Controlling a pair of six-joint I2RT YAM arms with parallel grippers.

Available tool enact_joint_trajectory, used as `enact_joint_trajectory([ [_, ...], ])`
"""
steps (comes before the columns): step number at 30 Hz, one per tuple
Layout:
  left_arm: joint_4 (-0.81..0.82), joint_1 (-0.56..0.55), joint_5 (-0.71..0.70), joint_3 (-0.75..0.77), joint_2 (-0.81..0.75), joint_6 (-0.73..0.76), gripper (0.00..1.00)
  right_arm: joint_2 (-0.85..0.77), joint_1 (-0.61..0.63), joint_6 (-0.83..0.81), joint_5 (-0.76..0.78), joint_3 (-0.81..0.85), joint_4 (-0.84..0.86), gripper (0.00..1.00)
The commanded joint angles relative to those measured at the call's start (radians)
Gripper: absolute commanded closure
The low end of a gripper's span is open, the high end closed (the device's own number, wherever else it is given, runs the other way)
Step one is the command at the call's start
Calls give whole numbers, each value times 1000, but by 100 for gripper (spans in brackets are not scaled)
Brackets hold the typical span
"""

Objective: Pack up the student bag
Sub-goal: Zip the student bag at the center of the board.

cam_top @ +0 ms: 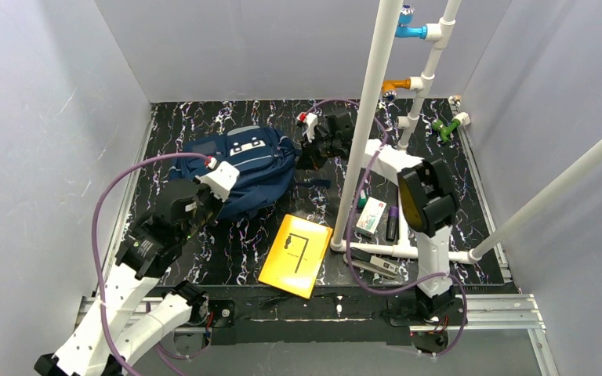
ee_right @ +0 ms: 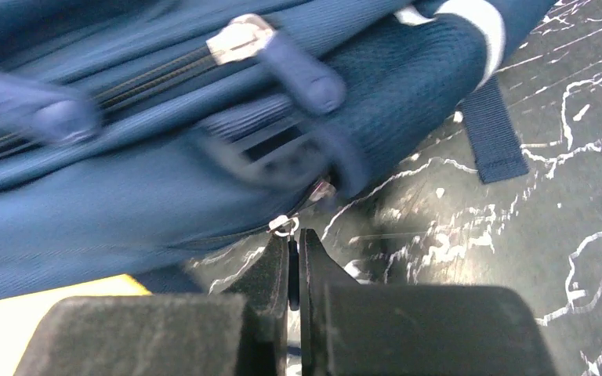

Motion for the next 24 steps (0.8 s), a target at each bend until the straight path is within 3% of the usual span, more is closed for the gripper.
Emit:
enact_joint_trajectory([
  [1, -10, 12, -93, 91, -68, 4, 100, 117, -33, 15, 104, 171, 58, 99],
  [7, -9, 12, -64, 85, -58, -35, 100, 224, -34, 44, 138, 303, 39, 99],
  [9, -2, 12, -57, 76, -51, -54, 100, 245, -34, 64, 144, 332, 17, 90],
  [12, -1, 11, -31, 67, -18, -134, 100, 214, -34, 127, 176, 313, -9, 69],
  [15, 22, 12, 18, 35, 7, -187, 100, 165, -36, 164, 186, 291, -94, 58],
  [17, 74, 11, 44, -39, -6, -219, 100, 134, -38, 187, 192, 276, -152, 37],
  [22, 130, 12, 157, -159, 4, -295, 100, 99, -75, 389, 201, 275, -270, 33],
  [24, 120, 11, 202, -178, 39, -314, 100, 109, -79, 471, 130, 276, -257, 34],
])
